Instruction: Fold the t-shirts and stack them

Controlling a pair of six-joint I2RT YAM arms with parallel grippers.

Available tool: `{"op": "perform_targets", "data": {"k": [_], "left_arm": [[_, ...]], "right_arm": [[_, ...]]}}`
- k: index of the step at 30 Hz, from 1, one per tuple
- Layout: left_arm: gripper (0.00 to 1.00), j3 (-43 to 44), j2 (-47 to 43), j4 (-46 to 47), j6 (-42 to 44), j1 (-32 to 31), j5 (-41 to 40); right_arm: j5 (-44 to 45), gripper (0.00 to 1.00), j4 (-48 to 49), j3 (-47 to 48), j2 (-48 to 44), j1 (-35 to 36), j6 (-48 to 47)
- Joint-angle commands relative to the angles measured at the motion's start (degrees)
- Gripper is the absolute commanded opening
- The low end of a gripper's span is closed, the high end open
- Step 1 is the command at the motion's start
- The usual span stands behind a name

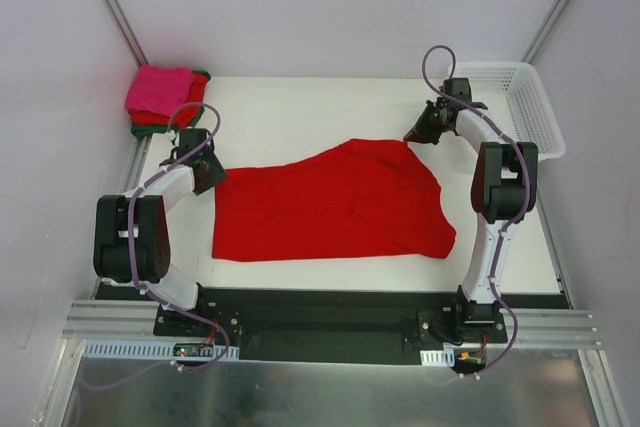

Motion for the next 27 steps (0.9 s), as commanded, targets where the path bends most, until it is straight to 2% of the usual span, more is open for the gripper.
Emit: {"op": "perform_targets", "data": {"k": [1, 15, 17, 19, 20, 23, 27], "left_arm": [[0.47, 2.01, 1.87, 0.99, -1.5, 1.61, 2.39], [0.45, 4.74, 5.65, 1.07, -2.38, 3.64, 5.99], [0.4, 4.91, 5.82, 1.16, -2.29, 3.55, 6.08], [0.29, 5.0, 6.0, 1.16, -2.38, 3.55, 6.34], [0.2, 5.09, 6.09, 1.16, -2.47, 3.55, 6.43], [0.08, 5.09, 6.09, 1.16, -2.47, 3.55, 6.43], [0.0, 5.09, 6.18, 1.16, -2.47, 3.55, 6.52]], "right_arm": [[-1.11, 0.01, -0.83, 2.1, -4.11, -0.33, -0.94], [-1.37, 0.01, -1.27, 2.62, -3.76, -0.77, -0.94], [-1.37, 0.01, -1.27, 2.62, -3.67, -0.68, -0.94], [-1.37, 0.01, -1.36, 2.71, -3.49, -0.59, -0.94], [-1.37, 0.01, -1.36, 2.8, -3.49, -0.68, -0.94], [-1.46, 0.01, -1.45, 2.89, -3.4, -0.68, -0.76], [-1.37, 0.01, -1.62, 2.98, -3.32, -0.68, -0.85]]}}
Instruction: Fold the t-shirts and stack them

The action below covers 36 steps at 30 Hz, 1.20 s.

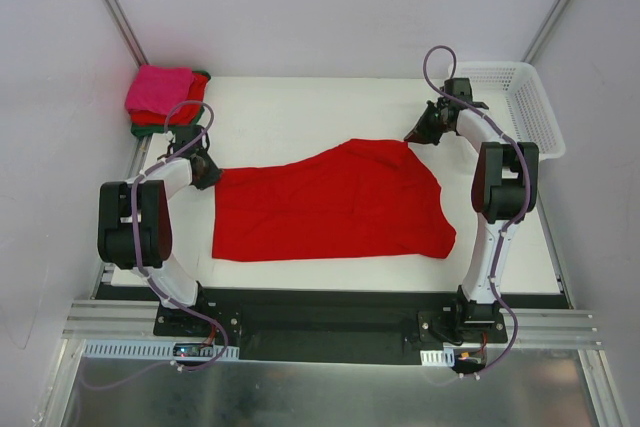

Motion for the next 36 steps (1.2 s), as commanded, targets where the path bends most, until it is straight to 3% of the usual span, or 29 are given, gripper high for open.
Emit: {"op": "perform_targets", "data": {"k": [1, 13, 24, 36], "left_arm": [[0.0, 1.72, 0.25, 0.55, -0.06, 0.66, 0.93], [0.0, -0.56, -3.17, 0.46, -1.12, 0.66, 3.3], [0.0, -1.88, -10.9, -2.08, -1.82, 0.75, 2.68], [0.0, -4.69, -18.99, -5.69, -2.61, 1.9, 7.17]], "right_arm": [[-1.0, 0.01, -0.75, 2.87, -3.29, -0.42, -0.89], [-1.0, 0.01, -0.92, 1.46, -6.28, -0.42, -1.77], [-0.21, 0.02, -1.45, -0.82, -15.14, -0.59, -2.56], [-0.91, 0.01, -1.71, -6.88, -24.56, -0.68, -1.95]]}}
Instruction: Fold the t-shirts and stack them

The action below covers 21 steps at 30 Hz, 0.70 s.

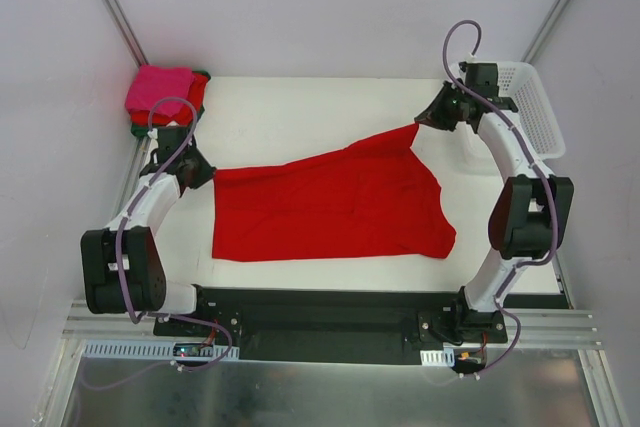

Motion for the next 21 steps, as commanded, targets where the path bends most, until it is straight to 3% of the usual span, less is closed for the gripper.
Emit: {"op": "perform_targets", "data": {"k": [1, 21], "left_arm": [[0.0, -1.22, -4.13, -2.32, -0.77, 0.41, 2.58], [0.0, -0.96, -7.29, -5.75, -0.16, 0.41, 2.58]], "right_arm": [[-0.82, 0.01, -0.49, -2.4, -6.68, -0.46, -0.33], [2.08, 0.01, -9.1, -15.5, -30.77, -0.55, -3.58]]}}
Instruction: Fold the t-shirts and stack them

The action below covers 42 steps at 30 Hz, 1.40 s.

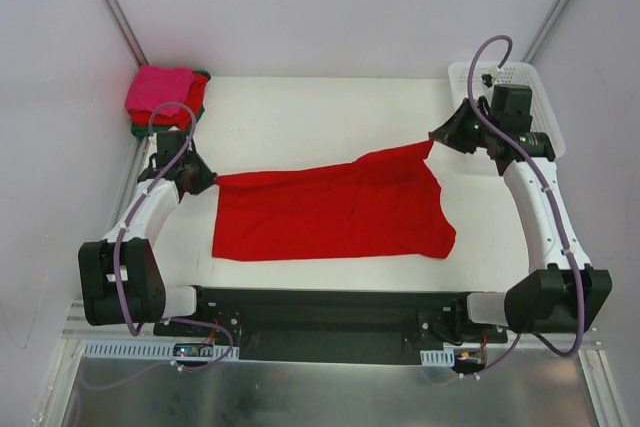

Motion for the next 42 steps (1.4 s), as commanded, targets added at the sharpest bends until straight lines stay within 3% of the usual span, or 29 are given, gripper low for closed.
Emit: {"op": "perform_targets", "data": {"k": [1, 12, 26, 42], "left_arm": [[0.0, 1.21, -3.5, -3.0, 0.06, 0.5, 0.22], [0.0, 4.46, -9.91, -10.82, 1.73, 2.43, -0.31], [0.0, 2.71, -12.72, -13.02, 2.17, 3.48, 2.24], [0.0, -0.72, -19.32, -17.77, 1.99, 3.48, 6.1]], "right_arm": [[1.25, 0.01, -3.44, -2.67, -5.37, -0.53, -1.75], [3.88, 0.01, -6.7, -9.1, -11.09, -0.53, -3.94], [10.03, 0.01, -13.46, -6.29, -15.14, -0.53, -4.47], [10.39, 0.01, -18.47, -8.13, -17.07, -0.53, -5.09]]}}
